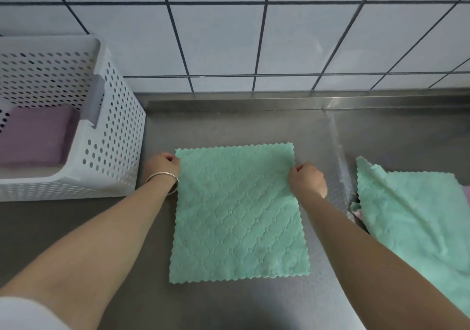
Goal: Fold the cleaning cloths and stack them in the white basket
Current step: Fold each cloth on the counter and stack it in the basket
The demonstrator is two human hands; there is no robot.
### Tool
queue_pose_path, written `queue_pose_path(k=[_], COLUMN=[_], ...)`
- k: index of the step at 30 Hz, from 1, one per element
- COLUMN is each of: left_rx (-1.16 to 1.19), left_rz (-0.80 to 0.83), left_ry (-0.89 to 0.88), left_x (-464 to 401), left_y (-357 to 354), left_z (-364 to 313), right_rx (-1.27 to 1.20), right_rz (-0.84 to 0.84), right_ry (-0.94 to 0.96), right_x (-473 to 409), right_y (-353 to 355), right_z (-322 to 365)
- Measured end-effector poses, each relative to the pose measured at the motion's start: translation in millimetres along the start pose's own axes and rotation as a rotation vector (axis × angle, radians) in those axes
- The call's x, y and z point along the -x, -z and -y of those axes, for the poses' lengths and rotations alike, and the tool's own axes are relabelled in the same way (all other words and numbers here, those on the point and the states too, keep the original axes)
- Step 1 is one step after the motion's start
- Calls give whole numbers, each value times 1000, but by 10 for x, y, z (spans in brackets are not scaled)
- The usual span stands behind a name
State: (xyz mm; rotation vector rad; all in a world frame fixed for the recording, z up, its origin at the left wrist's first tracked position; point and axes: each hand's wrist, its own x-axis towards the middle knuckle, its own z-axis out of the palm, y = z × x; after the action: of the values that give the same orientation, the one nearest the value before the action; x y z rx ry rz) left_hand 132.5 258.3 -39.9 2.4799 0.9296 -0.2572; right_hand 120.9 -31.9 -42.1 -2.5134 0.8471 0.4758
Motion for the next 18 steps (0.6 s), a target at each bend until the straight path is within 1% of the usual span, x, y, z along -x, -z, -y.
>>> queue_pose_path(k=[3, 4, 6, 8, 11, 13, 15, 17, 18], left_rx=[109, 165, 210, 130, -89, -191, -246, -296, -372], left_rz=[-46, -33, 71, 185, 300, 331, 309, 294, 324], left_ry=[-8, -49, -211, -405, -670, -791, -881, -986, -1024], left_x=[101, 183, 375, 596, 955, 1170, 1359, 1522, 1598], left_y=[4, -4, -60, -133, -191, -193, -163, -147, -142], left_z=[-41, -35, 50, 202, 415, 532, 628, 738, 773], right_rx=[-33, -12, 42, 76, 125, 132, 155, 280, 363], right_rz=[-20, -31, -29, -9, -23, -18, -24, -29, -27], right_ry=[64, 113, 246, 418, 693, 815, 912, 979, 1002], right_x=[108, 180, 362, 570, 851, 1018, 1159, 1291, 1343], right_y=[21, 27, 6, -53, -200, -277, -331, -350, -364], right_z=[-43, -72, -143, -248, -464, -598, -732, -854, -905])
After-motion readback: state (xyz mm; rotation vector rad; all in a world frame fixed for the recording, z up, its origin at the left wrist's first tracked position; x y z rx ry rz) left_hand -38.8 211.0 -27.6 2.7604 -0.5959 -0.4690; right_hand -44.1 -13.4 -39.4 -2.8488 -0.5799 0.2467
